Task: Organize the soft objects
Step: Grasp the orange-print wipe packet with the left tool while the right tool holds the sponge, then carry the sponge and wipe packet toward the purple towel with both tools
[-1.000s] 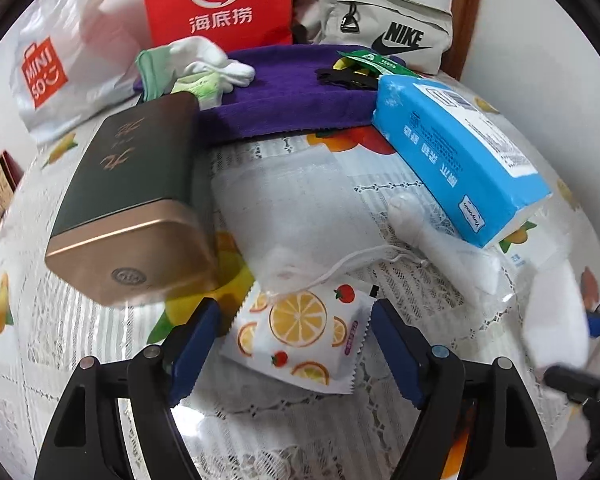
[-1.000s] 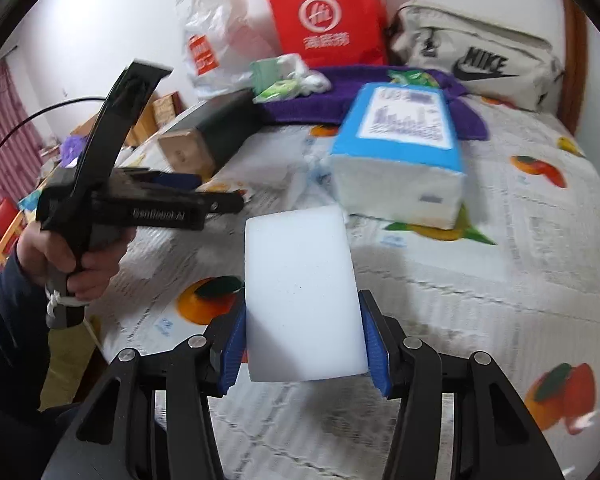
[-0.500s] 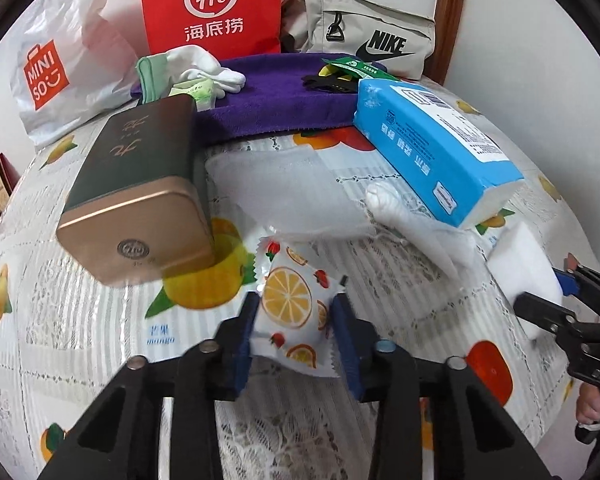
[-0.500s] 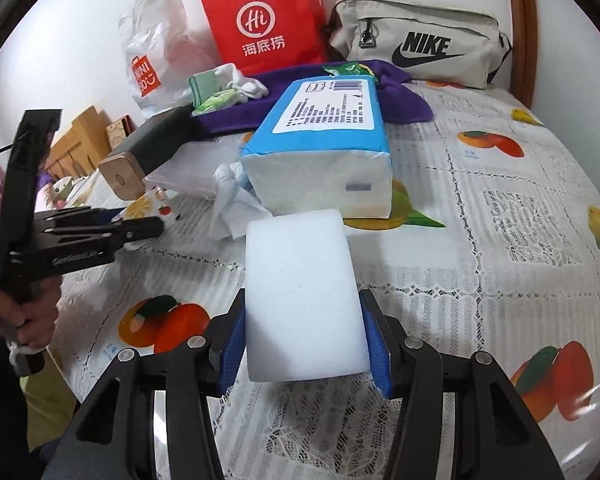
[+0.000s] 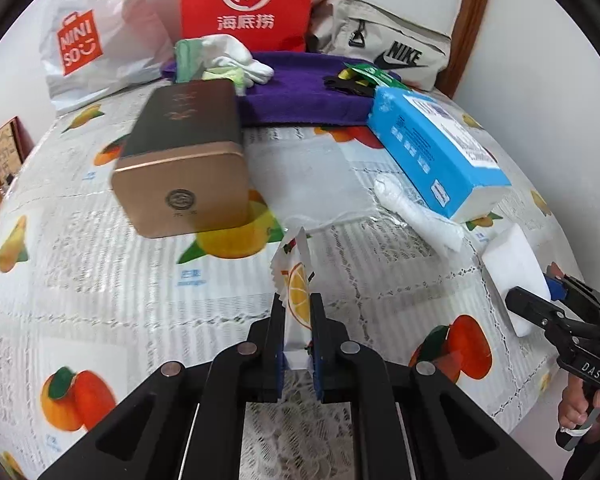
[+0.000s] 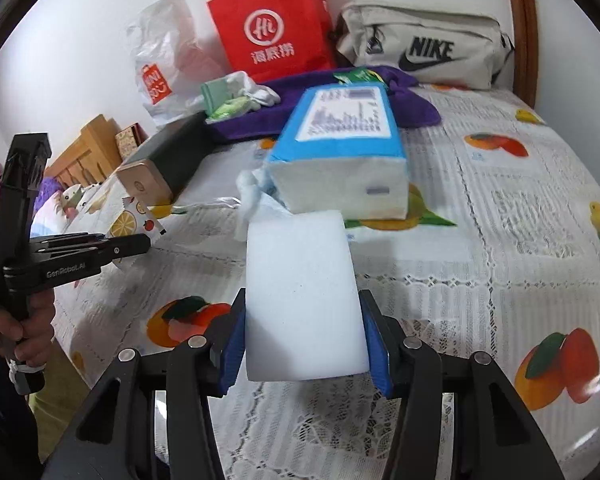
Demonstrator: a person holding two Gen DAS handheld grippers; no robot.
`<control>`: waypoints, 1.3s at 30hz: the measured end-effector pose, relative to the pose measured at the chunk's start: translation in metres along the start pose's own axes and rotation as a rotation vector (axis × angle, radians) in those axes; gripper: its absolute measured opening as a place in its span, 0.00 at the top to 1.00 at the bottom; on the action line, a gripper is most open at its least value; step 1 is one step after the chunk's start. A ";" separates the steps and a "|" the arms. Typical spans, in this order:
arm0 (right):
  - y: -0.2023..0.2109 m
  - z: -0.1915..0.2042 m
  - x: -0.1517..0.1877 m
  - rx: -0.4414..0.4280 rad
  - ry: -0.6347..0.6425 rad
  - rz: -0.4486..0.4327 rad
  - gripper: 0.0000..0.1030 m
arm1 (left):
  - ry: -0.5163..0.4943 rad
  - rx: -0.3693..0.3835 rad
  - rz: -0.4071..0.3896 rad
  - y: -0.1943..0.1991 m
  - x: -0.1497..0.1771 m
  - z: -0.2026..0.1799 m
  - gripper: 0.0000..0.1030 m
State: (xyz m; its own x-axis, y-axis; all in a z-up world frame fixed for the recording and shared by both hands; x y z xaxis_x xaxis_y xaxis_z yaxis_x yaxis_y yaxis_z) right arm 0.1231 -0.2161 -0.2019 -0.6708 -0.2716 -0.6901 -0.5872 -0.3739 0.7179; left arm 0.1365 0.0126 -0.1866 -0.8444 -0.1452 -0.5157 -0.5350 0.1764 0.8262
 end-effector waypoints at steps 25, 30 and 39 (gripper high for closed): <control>0.048 0.003 -0.070 0.026 0.020 -0.074 0.50 | 0.139 0.003 -0.131 0.073 -0.043 0.025 0.90; 0.049 0.000 -0.086 0.044 0.032 -0.079 0.50 | 0.139 -0.005 -0.142 0.078 -0.056 0.027 0.90; 0.043 -0.009 -0.120 0.050 0.043 -0.098 0.50 | 0.158 -0.007 -0.160 0.080 -0.084 0.032 0.90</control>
State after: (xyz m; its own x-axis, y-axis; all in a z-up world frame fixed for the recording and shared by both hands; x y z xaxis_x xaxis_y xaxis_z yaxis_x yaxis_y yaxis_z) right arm 0.1821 -0.2082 -0.0890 -0.5898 -0.2743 -0.7596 -0.6714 -0.3561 0.6499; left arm 0.1640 0.0697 -0.0845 -0.7336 -0.3214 -0.5988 -0.6609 0.1324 0.7387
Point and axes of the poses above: each gripper's, at about its wrist camera, not at the fingertips, and y roughly against the way its jaws point, z to its left, x to its underside, the point moved 5 cm from there along -y, roughly the way its jaws point, and after that the axes turned 12 degrees about y, right-handed, at the moved point
